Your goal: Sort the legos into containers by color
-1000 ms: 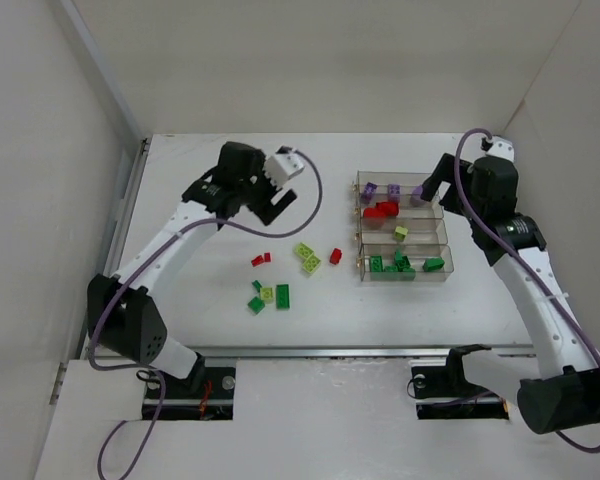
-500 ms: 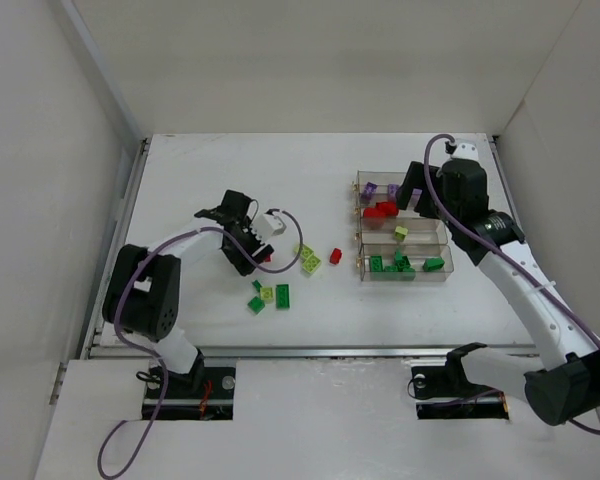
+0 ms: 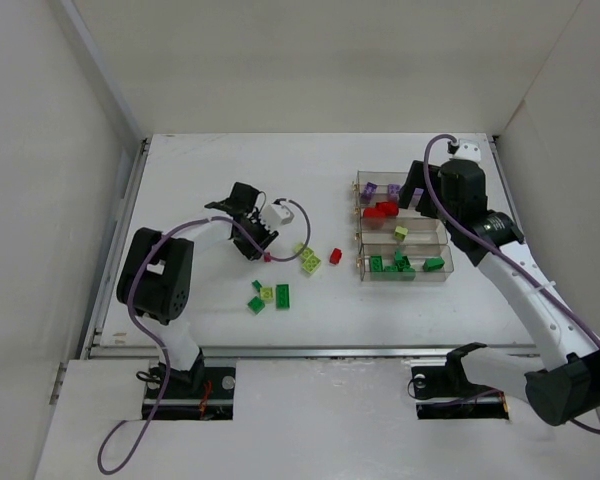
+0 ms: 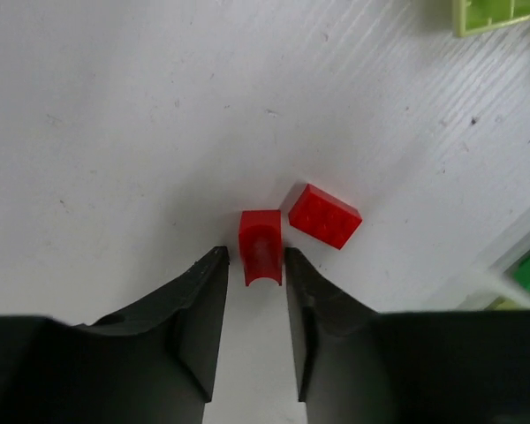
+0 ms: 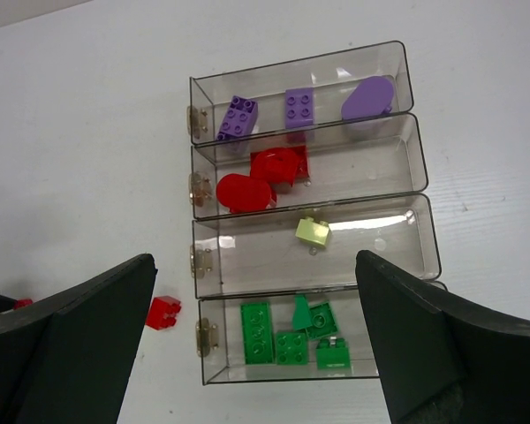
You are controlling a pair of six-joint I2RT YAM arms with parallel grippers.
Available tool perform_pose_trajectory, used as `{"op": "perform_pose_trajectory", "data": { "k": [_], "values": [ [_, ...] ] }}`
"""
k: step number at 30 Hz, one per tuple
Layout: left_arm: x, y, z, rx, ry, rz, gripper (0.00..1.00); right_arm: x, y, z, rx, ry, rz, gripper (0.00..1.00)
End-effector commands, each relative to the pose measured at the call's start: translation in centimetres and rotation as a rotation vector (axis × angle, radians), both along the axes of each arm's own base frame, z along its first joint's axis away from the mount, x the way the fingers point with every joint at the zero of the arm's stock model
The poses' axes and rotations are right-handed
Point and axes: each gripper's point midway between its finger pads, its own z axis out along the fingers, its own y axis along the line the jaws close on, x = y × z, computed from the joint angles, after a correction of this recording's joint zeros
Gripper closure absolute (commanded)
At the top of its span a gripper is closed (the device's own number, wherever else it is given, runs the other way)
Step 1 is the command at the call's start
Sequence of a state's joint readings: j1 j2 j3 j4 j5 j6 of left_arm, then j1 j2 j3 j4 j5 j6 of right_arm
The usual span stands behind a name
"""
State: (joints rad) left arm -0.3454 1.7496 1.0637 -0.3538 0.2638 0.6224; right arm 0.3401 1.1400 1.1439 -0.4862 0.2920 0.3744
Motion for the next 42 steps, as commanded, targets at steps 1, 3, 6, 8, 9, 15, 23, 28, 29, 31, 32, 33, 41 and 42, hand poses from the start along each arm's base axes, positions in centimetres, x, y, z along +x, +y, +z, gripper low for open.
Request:
{"op": "perform_pose_trajectory", "data": {
  "k": [1, 3, 6, 8, 9, 15, 23, 28, 29, 31, 32, 33, 41, 42],
  "values": [
    [-0.3, -1.1, -0.3, -0.026, 0.026, -0.018, 0.75, 0.3, -0.1, 2.6, 0.024, -0.077, -0.030, 0.00],
    [-0.6, -1.2, -0.2, -0.037, 0.028, -0.023, 0.86, 0.3, -0.1, 2.6, 0.032, -0.077, -0.034, 0.00],
    [-0.6, -1.3, 0.2, -0.047, 0.025, -0.005, 1.00, 0.4, 0.0, 2.3, 0.029, -0.068, -0.034, 0.00],
    [0.3, -1.3, 1.1, -0.043, -0.005, 0.018, 1.00, 0.7, 0.1, 2.2, 0.029, -0.069, -0.034, 0.00],
    [1.0, -0.9, 1.5, -0.023, -0.028, 0.041, 1.00, 0.7, -0.1, 2.2, 0.025, -0.070, -0.043, 0.00],
    [8.8, -5.9, 12.3, -0.188, -0.309, 0.122, 1.00, 1.3, -1.4, 1.9, -0.012, -0.073, -0.115, 0.00],
    [11.9, -19.8, 20.1, -0.427, -0.526, -0.125, 1.00, 1.9, -4.7, 3.7, 0.051, -0.152, -0.245, 0.00],
    [12.2, -27.3, 16.4, -0.494, -0.450, -0.236, 1.00, 1.4, -6.4, 4.0, 0.008, -0.149, -0.291, 0.00],
    [12.6, -28.4, 17.2, -0.515, -0.464, -0.239, 1.00, 1.3, -6.6, 3.8, 0.000, -0.141, -0.301, 0.00],
    [12.5, -29.9, 16.5, -0.536, -0.453, -0.255, 1.00, 1.0, -6.9, 4.3, -0.018, -0.151, -0.303, 0.00],
    [12.2, -30.7, 15.1, -0.532, -0.438, -0.267, 1.00, 0.7, -7.2, 4.7, -0.031, -0.162, -0.307, 0.00],
    [11.9, -31.5, 15.8, -0.548, -0.454, -0.280, 1.00, 0.4, -7.3, 4.8, -0.031, -0.162, -0.307, 0.00],
    [10.4, -32.6, 13.4, -0.506, -0.454, -0.320, 0.51, -0.5, -8.5, 4.7, -0.065, -0.152, -0.334, 0.00],
    [10.6, -32.5, 13.4, -0.500, -0.459, -0.313, 0.41, -0.5, -8.4, 4.7, -0.061, -0.151, -0.326, 0.00]
  ]
}}
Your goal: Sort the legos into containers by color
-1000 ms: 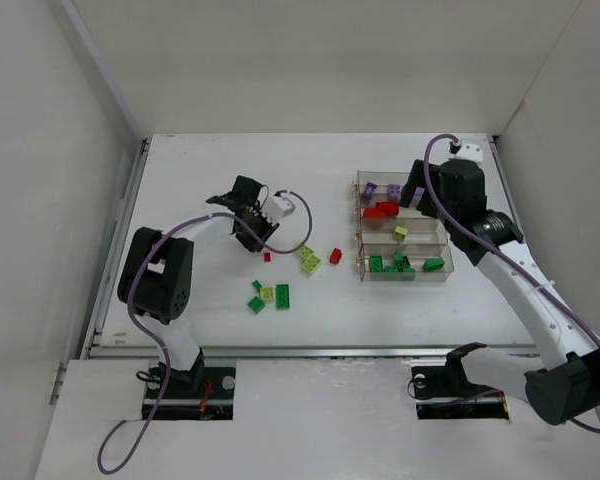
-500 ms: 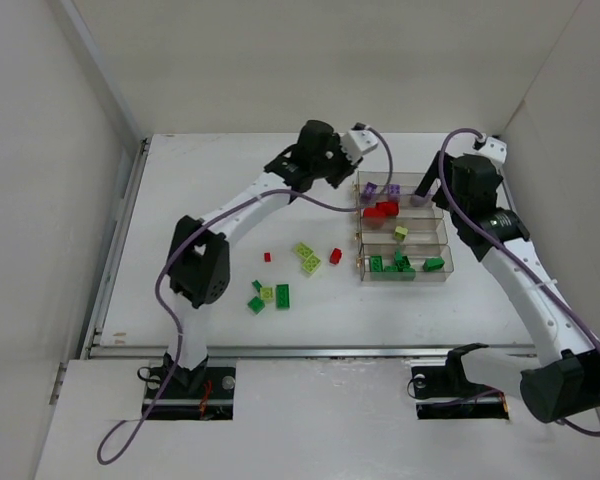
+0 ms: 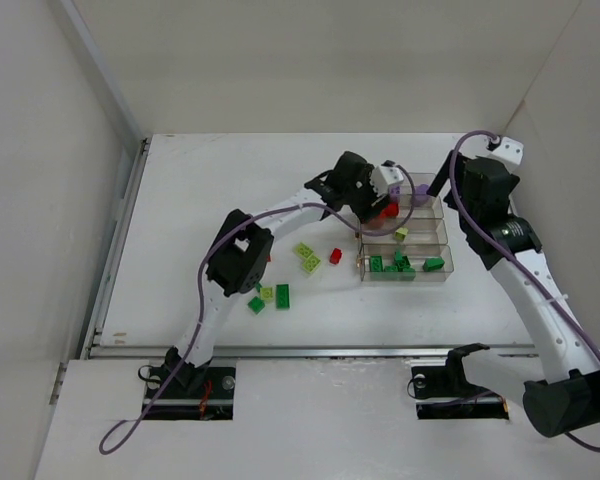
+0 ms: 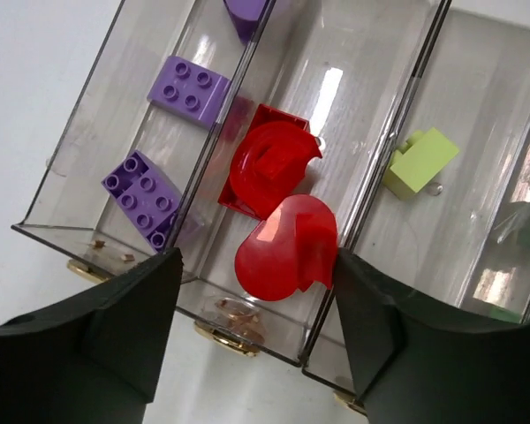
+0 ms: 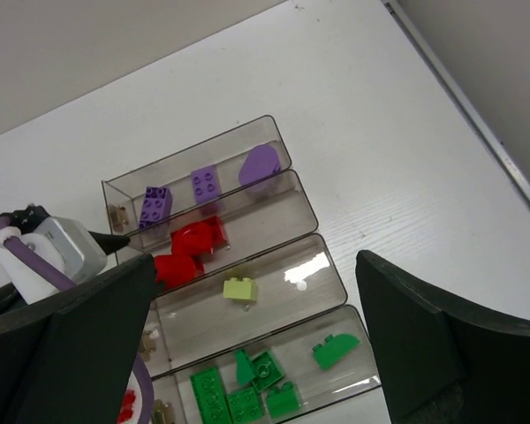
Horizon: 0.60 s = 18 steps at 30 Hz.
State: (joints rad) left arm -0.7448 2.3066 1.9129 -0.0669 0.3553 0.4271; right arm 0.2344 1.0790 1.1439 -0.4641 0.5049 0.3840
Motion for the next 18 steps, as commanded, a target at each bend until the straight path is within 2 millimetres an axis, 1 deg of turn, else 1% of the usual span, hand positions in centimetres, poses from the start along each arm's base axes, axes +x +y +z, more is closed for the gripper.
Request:
{"op": "perform_pose_trajectory", "data": {
  "k": [1, 2, 3, 4, 5, 6, 7, 8, 9, 10, 11, 12, 13, 14, 15, 16, 17, 18],
  "values": [
    [0.0, -1.0, 5.3, -0.072, -0.102, -0.002, 0.33, -0.3, -0.9, 1.7, -0.011, -0.043, -0.023, 0.00],
    [0.3, -0.7, 6.2, -0.076, -0.115, 0.025, 0.28, -0.5, -0.7, 2.0, -0.014, -0.048, -0.009, 0.00],
    [0.4, -0.6, 6.9, -0.080, -0.128, 0.036, 0.23, -0.6, -0.6, 1.8, -0.013, -0.039, 0.000, 0.00],
    [0.4, -0.3, 8.6, -0.100, -0.143, 0.054, 0.22, -0.5, -0.2, 1.7, -0.006, -0.037, 0.020, 0.00],
    [0.7, -0.1, 9.7, -0.117, -0.158, 0.078, 0.20, -0.5, 0.0, 1.3, -0.012, -0.024, 0.038, 0.00],
    [1.1, 0.5, 10.8, -0.128, -0.163, 0.135, 0.19, -0.5, 0.3, 1.2, -0.014, -0.020, 0.057, 0.00],
    [1.1, 1.0, 13.1, -0.154, -0.189, 0.161, 0.17, -0.3, 0.9, 1.4, -0.001, -0.027, 0.088, 0.00],
    [1.0, 1.5, 14.2, -0.157, -0.203, 0.177, 0.17, -0.3, 1.1, 1.3, 0.005, -0.027, 0.102, 0.00],
    [0.9, 1.9, 15.1, -0.158, -0.212, 0.190, 0.15, -0.3, 1.4, 1.3, 0.010, -0.026, 0.115, 0.00],
    [0.5, 2.6, 15.1, -0.141, -0.202, 0.198, 0.15, -0.2, 1.6, 1.5, 0.016, -0.034, 0.128, 0.00],
    [0.1, 3.3, 16.6, -0.145, -0.215, 0.212, 0.13, 0.0, 2.1, 0.6, 0.021, -0.011, 0.151, 0.00],
    [-0.3, 3.9, 16.0, -0.122, -0.201, 0.220, 0.13, 0.1, 2.3, 0.8, 0.027, -0.019, 0.163, 0.00],
    [-0.8, 4.4, 16.0, -0.108, -0.189, 0.219, 0.13, 0.2, 2.6, 1.0, 0.033, -0.028, 0.176, 0.00],
    [-1.5, 5.8, 16.2, -0.082, -0.168, 0.227, 0.13, 0.2, 3.1, 0.9, 0.042, -0.026, 0.200, 0.00],
    [-1.8, 7.0, 15.0, -0.048, -0.141, 0.238, 0.14, 0.4, 3.3, 0.6, 0.045, -0.015, 0.210, 0.00],
    [-2.1, 8.1, 14.5, -0.024, -0.121, 0.248, 0.14, 0.4, 3.5, 0.5, 0.048, -0.014, 0.218, 0.00],
    [-3.0, 9.2, 13.4, 0.006, -0.075, 0.234, 0.16, 0.4, 3.5, 0.5, 0.048, -0.014, 0.218, 0.00],
    [-3.6, 11.4, 12.4, 0.044, -0.055, 0.238, 0.18, 0.4, 4.0, 0.5, 0.060, -0.015, 0.234, 0.00]
  ]
}}
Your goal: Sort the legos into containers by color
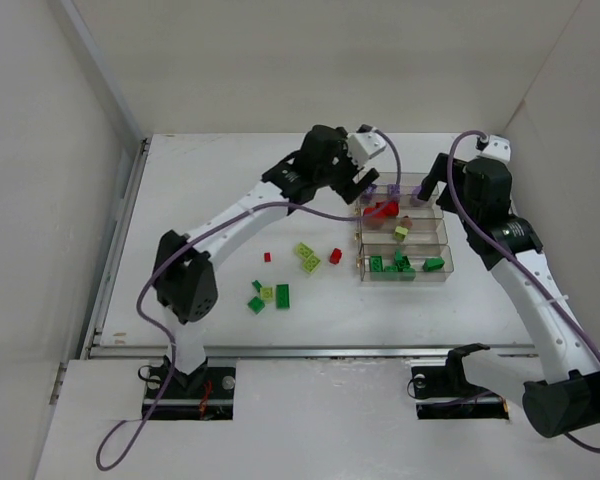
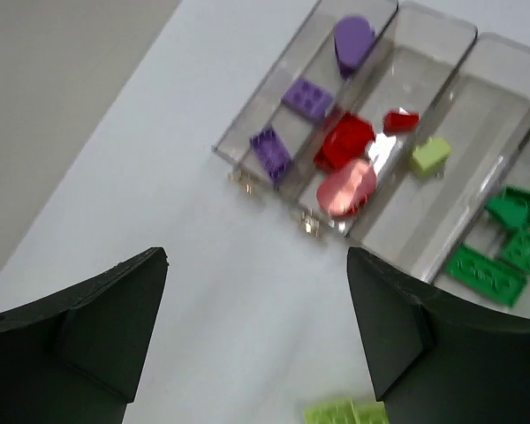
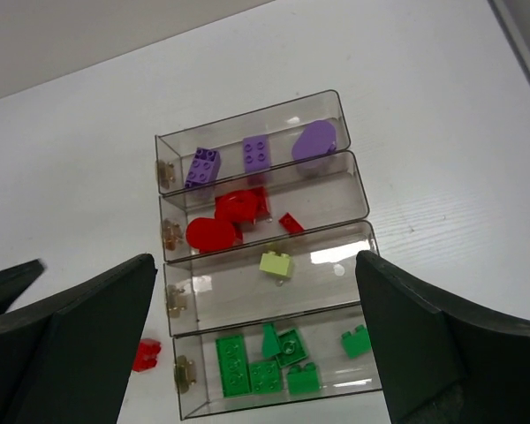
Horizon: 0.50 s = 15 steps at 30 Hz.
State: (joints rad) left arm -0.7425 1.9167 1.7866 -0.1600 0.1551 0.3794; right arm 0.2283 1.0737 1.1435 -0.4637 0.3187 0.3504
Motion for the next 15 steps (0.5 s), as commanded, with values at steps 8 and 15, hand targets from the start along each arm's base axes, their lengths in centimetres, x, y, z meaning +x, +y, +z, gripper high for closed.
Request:
{"op": "perform_pose_trajectory", "data": {
  "k": [8, 15],
  "values": [
    [-6.6, 19.1, -13.8, 0.306, 0.335, 0.151, 0.45, -0.1, 3.2, -0.3, 0.036, -0.011, 0.120, 0.00],
    [-11.3, 23.0, -19.3, 0.392, 0.404, 0.145, 0.32, 0.3, 4.9, -0.6, 0.037, 0.005, 0.156, 0.00]
  ]
}}
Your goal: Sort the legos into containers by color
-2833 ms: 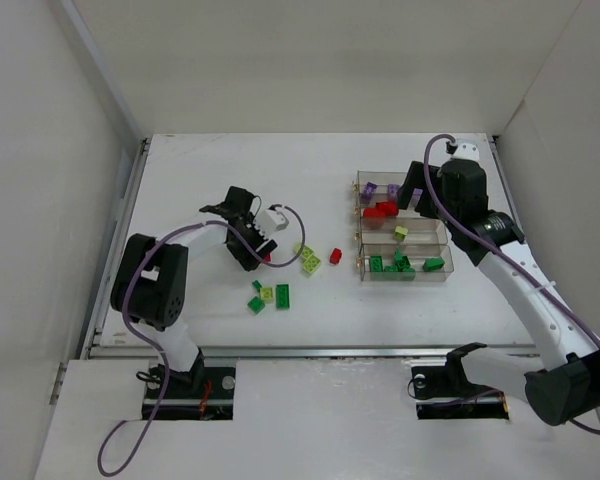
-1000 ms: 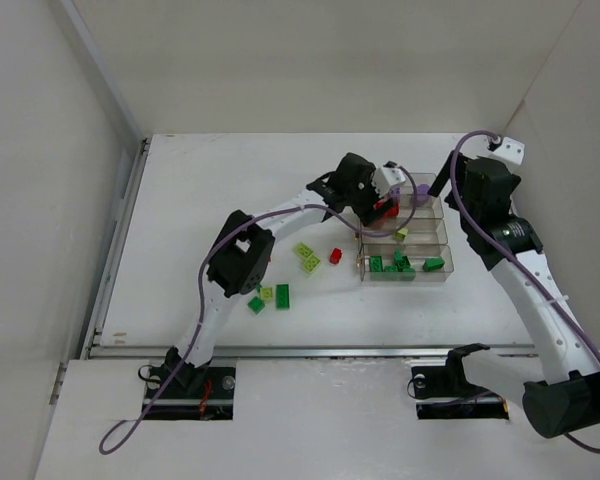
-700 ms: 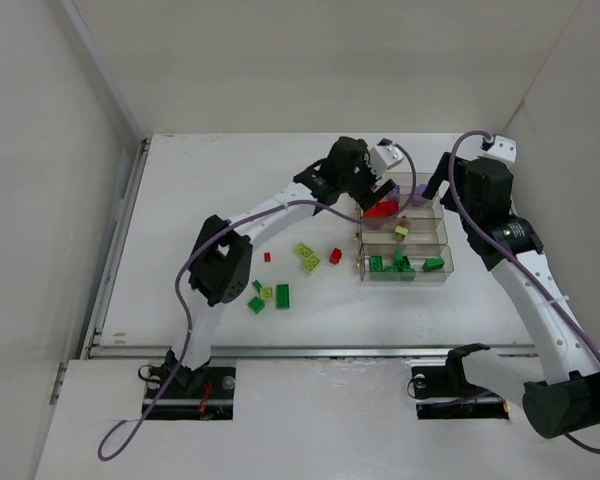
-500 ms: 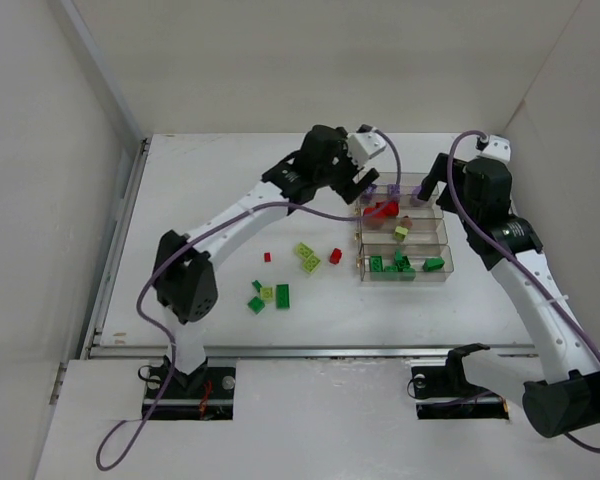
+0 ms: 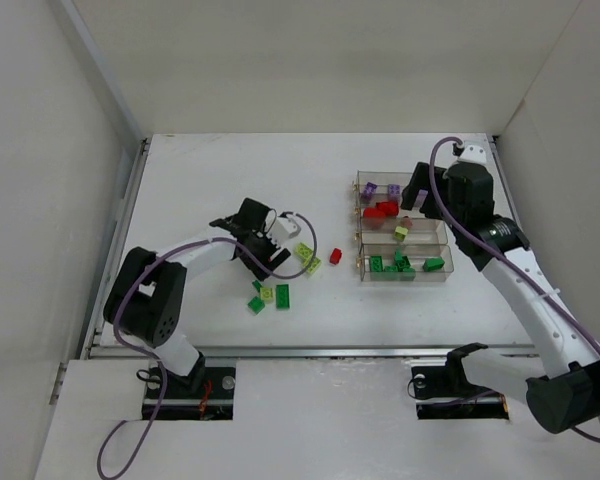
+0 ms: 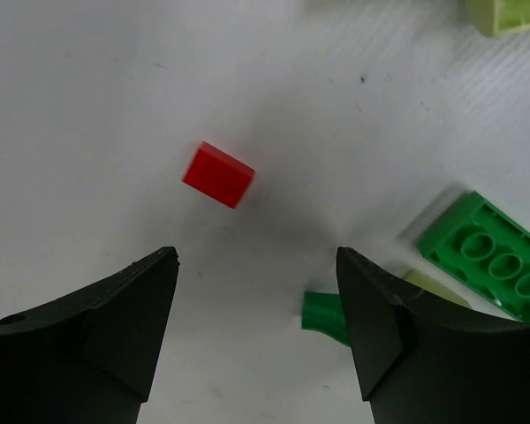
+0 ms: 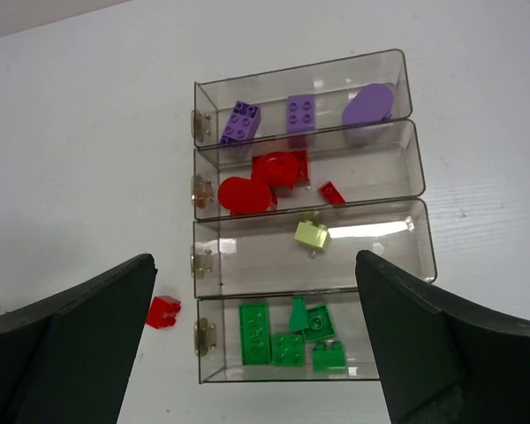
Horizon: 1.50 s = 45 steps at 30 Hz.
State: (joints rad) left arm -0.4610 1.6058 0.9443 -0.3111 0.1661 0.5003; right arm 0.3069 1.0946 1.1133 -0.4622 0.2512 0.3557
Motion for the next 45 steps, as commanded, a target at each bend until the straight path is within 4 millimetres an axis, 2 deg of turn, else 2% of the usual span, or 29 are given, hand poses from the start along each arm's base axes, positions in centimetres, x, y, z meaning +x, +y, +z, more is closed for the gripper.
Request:
{"op": "perform_pose_trajectory", "data": {
  "k": [1, 9, 15, 21, 23, 24, 29, 31, 33, 35, 36, 38, 40, 45],
  "values": [
    [0.1, -0.9, 2.1, -0.066, -0.091, -0.036, 0.31, 0.7, 1.0, 1.9, 0.026, -0.057, 0.016, 0.00],
    [0.7, -1.2, 0.1, -0.066, -0.068, 0.001, 0.32, 1.1, 1.7, 0.8, 0.020, -0.025, 0.035, 0.00],
    [0.6, -2.3, -0.9, -0.064, -0.035, -0.018, 0.38, 1.1, 1.4, 0.1, -0.001, 0.000, 0.029, 0.00],
    [2.4, -3.2, -0.7, -0.073, -0.059, -0.005, 0.43, 0.9, 1.2, 0.6, -0.011, -0.010, 0.025, 0.00],
    [2.7, -3.4, -0.7, -0.074, -0.050, 0.004, 0.46, 0.9, 1.0, 0.6, -0.024, -0.012, 0.021, 0.00],
    [3.2, -3.6, -0.7, -0.076, -0.053, 0.004, 0.51, 0.8, 0.9, 0.4, -0.027, -0.003, 0.021, 0.00],
    [2.1, -3.2, -1.3, -0.059, 0.008, 0.012, 0.66, 0.6, 0.3, 0.6, -0.057, -0.009, 0.005, 0.00],
    [1.0, -2.7, -1.9, -0.045, 0.032, 0.013, 0.66, 0.6, 0.0, 0.6, -0.073, -0.010, 0.000, 0.00],
    [0.4, -2.4, -1.5, -0.041, 0.040, 0.013, 0.60, 0.4, -0.1, 1.0, -0.078, -0.020, 0.003, 0.00],
    [0.8, -2.0, -1.0, -0.035, 0.019, 0.050, 0.51, 0.4, -0.1, 1.0, -0.086, -0.020, 0.007, 0.00],
    [1.1, -1.5, -0.6, -0.021, 0.002, 0.103, 0.43, 0.5, -0.3, 1.0, -0.090, -0.021, -0.001, 0.00],
    [1.6, -1.2, -0.3, -0.011, -0.013, 0.155, 0.39, 0.4, -0.3, 0.5, -0.093, -0.011, -0.001, 0.00],
    [1.6, -0.6, -0.7, 0.015, 0.002, 0.229, 0.39, 0.5, -0.3, 0.7, -0.090, -0.020, -0.001, 0.00],
    [0.9, -0.4, -2.2, 0.057, 0.095, 0.270, 0.56, 0.6, 0.0, 0.3, -0.098, -0.009, 0.013, 0.00]
  ]
}}
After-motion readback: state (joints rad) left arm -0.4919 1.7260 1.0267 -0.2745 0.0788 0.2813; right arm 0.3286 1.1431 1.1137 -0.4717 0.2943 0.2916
